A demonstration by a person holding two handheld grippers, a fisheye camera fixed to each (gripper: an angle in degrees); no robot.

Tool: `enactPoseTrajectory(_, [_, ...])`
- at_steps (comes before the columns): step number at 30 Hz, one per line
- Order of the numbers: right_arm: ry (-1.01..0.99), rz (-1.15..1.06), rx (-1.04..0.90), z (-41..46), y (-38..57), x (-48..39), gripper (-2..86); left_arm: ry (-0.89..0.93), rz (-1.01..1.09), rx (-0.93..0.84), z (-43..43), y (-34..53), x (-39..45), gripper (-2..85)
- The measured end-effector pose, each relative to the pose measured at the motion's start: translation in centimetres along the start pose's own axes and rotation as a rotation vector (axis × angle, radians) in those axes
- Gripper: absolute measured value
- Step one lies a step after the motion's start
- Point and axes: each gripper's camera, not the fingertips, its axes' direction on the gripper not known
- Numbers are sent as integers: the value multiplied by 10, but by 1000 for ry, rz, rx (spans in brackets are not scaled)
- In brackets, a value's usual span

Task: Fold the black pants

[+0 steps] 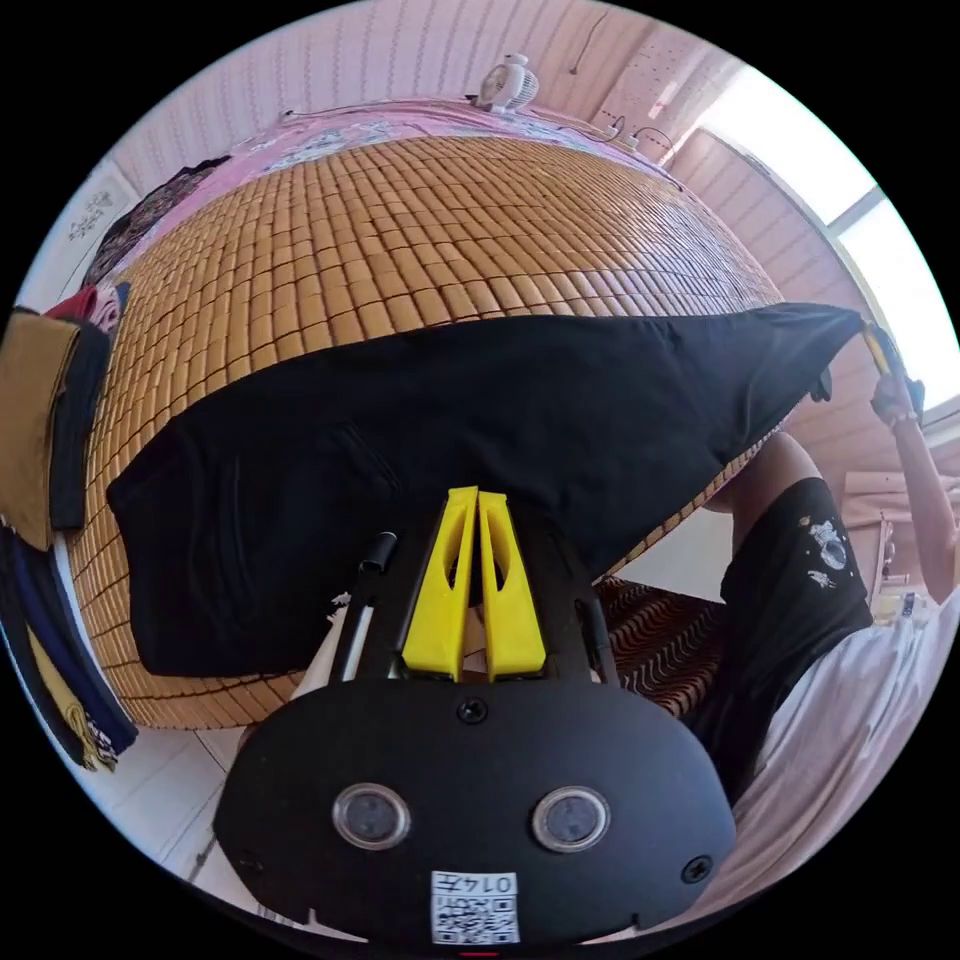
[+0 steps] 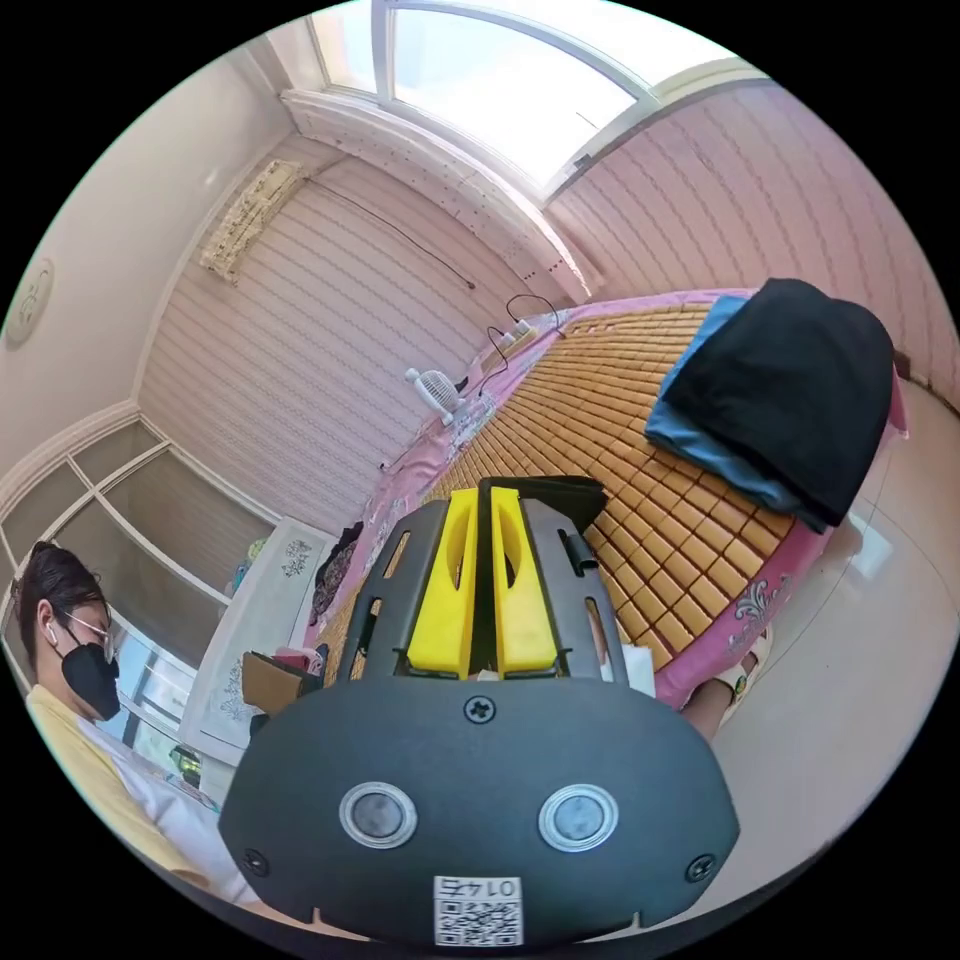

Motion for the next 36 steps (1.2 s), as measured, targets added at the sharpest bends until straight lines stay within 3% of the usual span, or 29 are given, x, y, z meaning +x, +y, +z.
enactPoseTrajectory(5, [-234,-176,-8,33,0,-90,14,191,219,10,26,-38,60,-10])
enactPoseTrajectory(8, [-374,-338,-148,91,30,-162,16,310,278,51,28,-48,85,-10])
enactPoseTrajectory(11, [-565,-474,-371,163,88,-229,20,337,229,146,-1,-34,73,-10])
enactPoseTrajectory(13, [-674,-525,-648,230,159,-267,27,312,149,203,-22,-12,49,-10])
enactPoseTrajectory(14, [-689,-525,-730,248,180,-273,29,289,80,233,-33,7,30,-10])
enactPoseTrajectory(16, [-686,-536,-1069,318,270,-278,50,266,43,212,-41,34,9,-10])
enactPoseTrajectory(19, [-578,-515,-1291,369,345,-265,80,166,9,106,-44,68,-10,-10])
enactPoseTrajectory(22, [-563,-426,-1330,390,368,-259,82,158,-73,111,-47,86,-23,-9])
enactPoseTrajectory(26, [-441,-466,-1275,409,371,-263,78,192,-184,203,-46,84,-36,-6])
enactPoseTrajectory(30, [-267,-591,-1194,445,374,-283,80,167,-196,225,-39,71,-38,16])
enactPoseTrajectory(36, [-32,-776,-959,516,373,-321,112,94,-169,121,-14,60,-30,63])
